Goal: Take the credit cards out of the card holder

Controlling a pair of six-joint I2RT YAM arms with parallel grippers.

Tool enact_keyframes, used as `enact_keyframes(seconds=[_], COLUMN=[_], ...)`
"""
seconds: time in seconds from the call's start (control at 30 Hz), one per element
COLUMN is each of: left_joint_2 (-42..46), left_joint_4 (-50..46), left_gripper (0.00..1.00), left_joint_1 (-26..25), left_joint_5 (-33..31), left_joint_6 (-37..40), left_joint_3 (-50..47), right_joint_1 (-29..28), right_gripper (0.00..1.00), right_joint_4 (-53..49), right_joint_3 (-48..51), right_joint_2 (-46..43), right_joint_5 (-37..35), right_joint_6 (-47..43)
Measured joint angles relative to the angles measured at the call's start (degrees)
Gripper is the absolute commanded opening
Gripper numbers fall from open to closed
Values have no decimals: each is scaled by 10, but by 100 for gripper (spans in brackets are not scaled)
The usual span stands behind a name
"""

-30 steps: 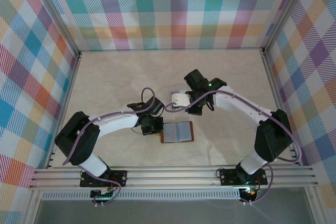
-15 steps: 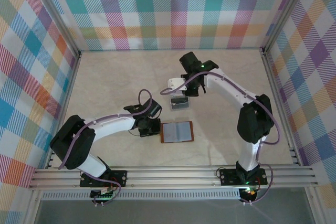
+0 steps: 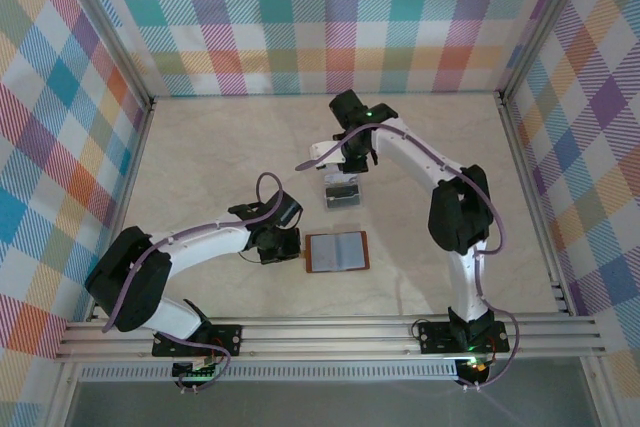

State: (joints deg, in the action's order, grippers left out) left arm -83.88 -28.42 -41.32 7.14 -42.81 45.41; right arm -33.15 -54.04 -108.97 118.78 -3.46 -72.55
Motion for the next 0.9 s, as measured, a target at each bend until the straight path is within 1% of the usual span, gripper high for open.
enact_keyframes(seconds=[0.27,0.33,0.4,0.57,0.7,0.9], left_joint_2=[1,2,3,11,13,13], left_joint_4=[0,0,0,0,0,0], left_gripper=[6,6,6,6,6,6], left_joint_1=[3,3,3,6,7,7], left_joint_5=[-2,-3,-4,-4,-4,-4], left_joint_6=[0,0,0,-2,-2,-2], left_joint_3=[-2,-3,-3,-7,-8,-10], right_joint_1=[6,6,6,6,6,9], right_gripper=[0,3,7,16,20,24], right_joint_4=[-1,-1,0,3,11,38], right_joint_3=[-13,-13,-13,-13,-13,-13], right_joint_2=[37,42,48,50,50,50], right_joint_5=[-2,-2,-2,-2,-4,-8], right_joint_6=[-9,-9,-9,-9,-8,-8])
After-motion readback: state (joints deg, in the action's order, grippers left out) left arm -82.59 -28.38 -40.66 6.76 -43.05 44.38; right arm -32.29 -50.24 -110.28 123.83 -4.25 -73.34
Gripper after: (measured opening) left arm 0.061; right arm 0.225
